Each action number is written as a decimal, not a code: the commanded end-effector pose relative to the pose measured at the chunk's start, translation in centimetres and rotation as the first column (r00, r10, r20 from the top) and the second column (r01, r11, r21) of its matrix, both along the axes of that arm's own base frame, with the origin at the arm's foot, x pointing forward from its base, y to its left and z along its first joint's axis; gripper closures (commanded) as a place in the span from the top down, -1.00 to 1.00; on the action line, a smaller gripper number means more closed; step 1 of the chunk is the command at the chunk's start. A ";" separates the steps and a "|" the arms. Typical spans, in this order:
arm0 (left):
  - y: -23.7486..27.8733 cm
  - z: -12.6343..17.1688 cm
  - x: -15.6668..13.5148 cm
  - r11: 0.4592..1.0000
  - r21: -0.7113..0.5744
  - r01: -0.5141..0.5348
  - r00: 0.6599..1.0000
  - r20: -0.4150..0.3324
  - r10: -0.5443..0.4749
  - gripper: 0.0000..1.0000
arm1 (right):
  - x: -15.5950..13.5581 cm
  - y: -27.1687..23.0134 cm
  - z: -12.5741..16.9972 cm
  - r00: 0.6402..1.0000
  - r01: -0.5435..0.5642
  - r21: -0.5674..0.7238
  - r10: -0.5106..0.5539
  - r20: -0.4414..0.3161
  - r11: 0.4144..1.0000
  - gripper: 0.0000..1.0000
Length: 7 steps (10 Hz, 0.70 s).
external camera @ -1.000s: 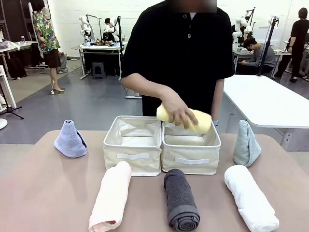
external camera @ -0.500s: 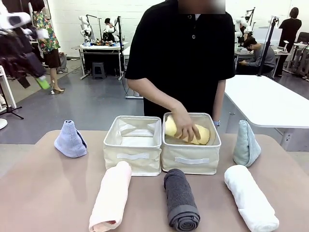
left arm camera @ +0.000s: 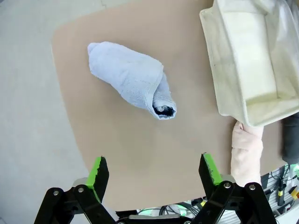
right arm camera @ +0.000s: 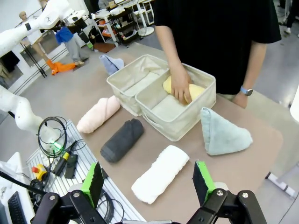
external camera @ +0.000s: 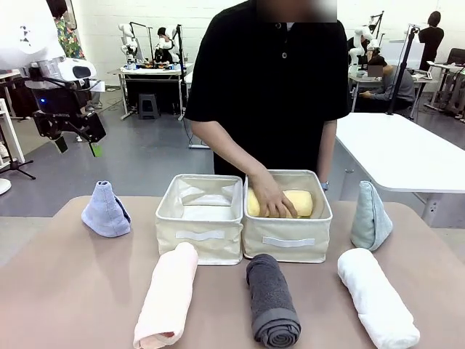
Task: Sort the towels based on their folding style.
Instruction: Pick up one triangle-folded towel and place it in the left Fabric basket.
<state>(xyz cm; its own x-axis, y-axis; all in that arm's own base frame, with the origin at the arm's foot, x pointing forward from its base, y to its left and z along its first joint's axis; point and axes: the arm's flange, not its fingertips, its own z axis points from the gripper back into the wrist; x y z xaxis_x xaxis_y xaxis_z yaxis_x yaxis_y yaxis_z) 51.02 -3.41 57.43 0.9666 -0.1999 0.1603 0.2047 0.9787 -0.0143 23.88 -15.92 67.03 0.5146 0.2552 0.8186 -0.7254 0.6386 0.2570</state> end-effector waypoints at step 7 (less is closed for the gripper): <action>-2.4 -1.5 0.7 0.990 0.036 -0.133 0.990 -0.036 0.134 1.00 | 0.2 0.0 0.1 1.000 -0.003 0.001 0.003 -0.007 1.000 1.00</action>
